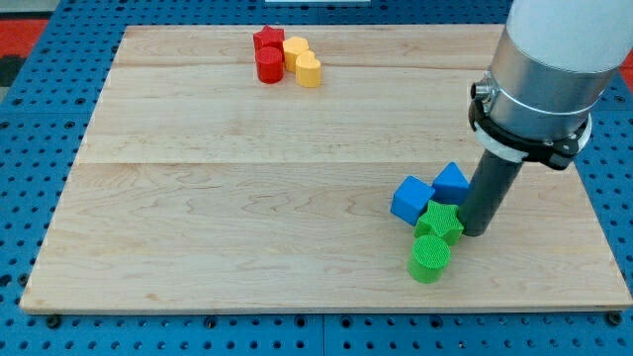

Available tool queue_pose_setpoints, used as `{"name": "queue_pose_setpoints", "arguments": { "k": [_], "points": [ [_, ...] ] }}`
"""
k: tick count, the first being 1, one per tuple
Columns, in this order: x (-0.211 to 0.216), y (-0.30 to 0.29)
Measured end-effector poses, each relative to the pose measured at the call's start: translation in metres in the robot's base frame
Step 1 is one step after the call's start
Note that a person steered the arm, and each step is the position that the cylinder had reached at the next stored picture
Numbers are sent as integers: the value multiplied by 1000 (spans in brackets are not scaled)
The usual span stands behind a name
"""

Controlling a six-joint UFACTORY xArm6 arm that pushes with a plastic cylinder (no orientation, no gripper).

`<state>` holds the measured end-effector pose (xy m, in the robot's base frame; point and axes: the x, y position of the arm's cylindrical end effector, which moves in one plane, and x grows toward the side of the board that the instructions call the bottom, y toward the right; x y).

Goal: Move the triangle to the top left side of the cube

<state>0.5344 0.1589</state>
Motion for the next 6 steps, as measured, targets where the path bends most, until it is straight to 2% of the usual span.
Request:
{"name": "queue_pose_setpoints", "arguments": {
  "k": [3,4,5,6],
  "points": [
    [-74,-1],
    [-113,-41],
    [-139,-109],
    [-139,-169]
  ]
}}
